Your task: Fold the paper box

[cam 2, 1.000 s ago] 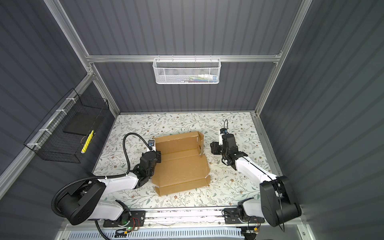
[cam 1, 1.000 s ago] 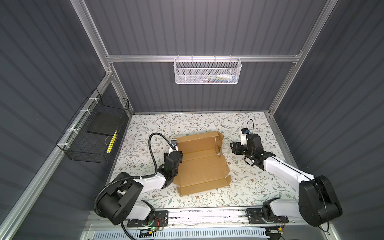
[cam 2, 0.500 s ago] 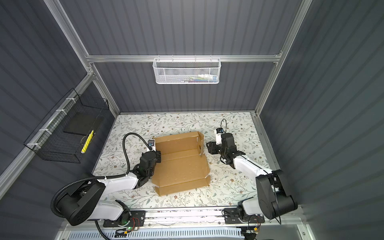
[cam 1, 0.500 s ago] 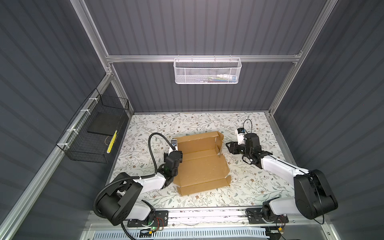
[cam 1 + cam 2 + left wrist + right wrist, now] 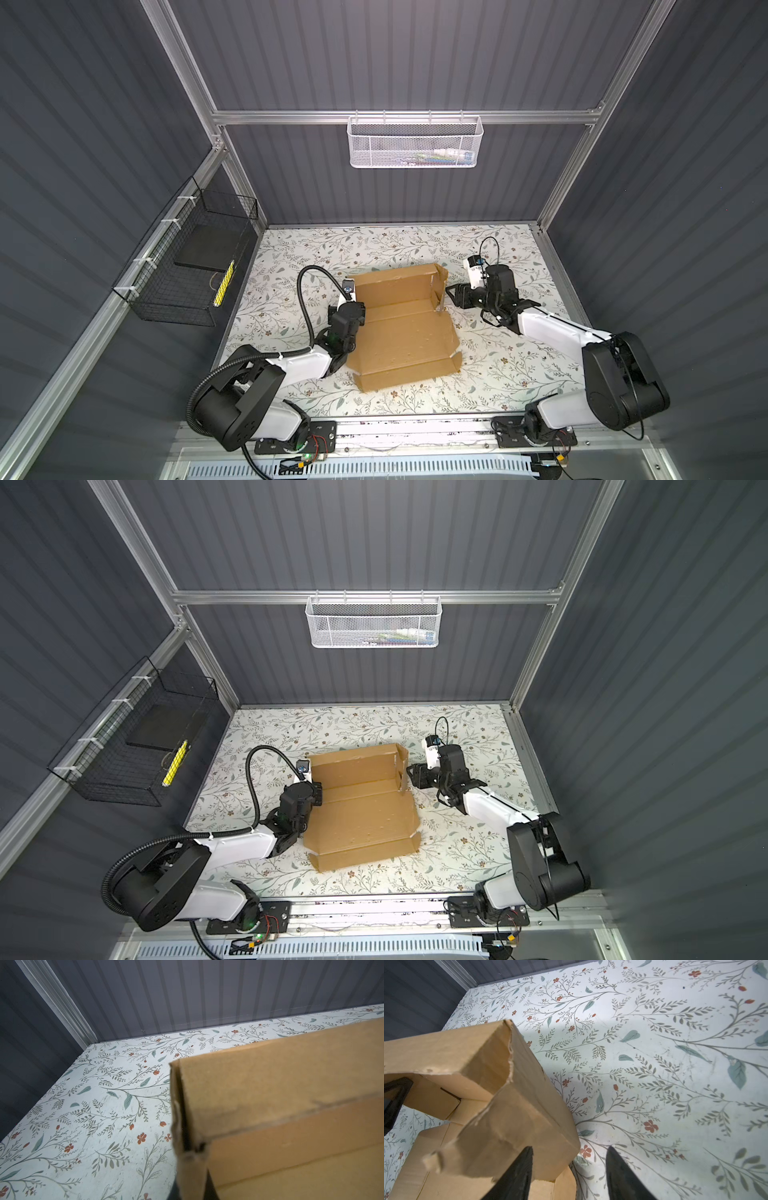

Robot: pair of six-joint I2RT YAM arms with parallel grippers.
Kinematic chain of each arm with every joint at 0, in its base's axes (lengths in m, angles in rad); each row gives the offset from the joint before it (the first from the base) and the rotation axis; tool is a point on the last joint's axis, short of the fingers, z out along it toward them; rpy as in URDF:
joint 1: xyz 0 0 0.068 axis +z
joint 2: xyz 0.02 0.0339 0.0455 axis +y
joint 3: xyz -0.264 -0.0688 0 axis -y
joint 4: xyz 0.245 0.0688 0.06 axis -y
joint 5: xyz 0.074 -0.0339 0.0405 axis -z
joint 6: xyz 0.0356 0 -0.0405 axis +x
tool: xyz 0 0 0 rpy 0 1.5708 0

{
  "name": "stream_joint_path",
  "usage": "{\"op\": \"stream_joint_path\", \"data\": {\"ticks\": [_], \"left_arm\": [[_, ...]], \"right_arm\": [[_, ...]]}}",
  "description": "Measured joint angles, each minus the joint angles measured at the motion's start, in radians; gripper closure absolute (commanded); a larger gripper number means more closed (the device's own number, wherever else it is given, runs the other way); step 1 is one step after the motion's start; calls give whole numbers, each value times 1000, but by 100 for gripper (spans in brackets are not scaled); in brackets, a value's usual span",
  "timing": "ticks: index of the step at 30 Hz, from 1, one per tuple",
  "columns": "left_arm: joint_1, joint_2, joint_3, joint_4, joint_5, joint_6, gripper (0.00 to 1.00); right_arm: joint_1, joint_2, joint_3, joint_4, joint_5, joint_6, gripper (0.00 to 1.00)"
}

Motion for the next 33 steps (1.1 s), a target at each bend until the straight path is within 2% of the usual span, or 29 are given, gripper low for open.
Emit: {"op": "stream_joint_path", "data": {"ticks": [17, 23, 33], "left_arm": [[0, 0, 5, -6, 6, 0, 100], [0, 0, 7, -6, 6, 0, 100], [0, 0, 24, -14, 16, 0, 100]], "right_arm": [[48, 52, 81, -26, 2, -35, 43], [58, 71, 105, -37, 4, -45, 49], [76, 100, 142, -39, 5, -60, 53]]}}
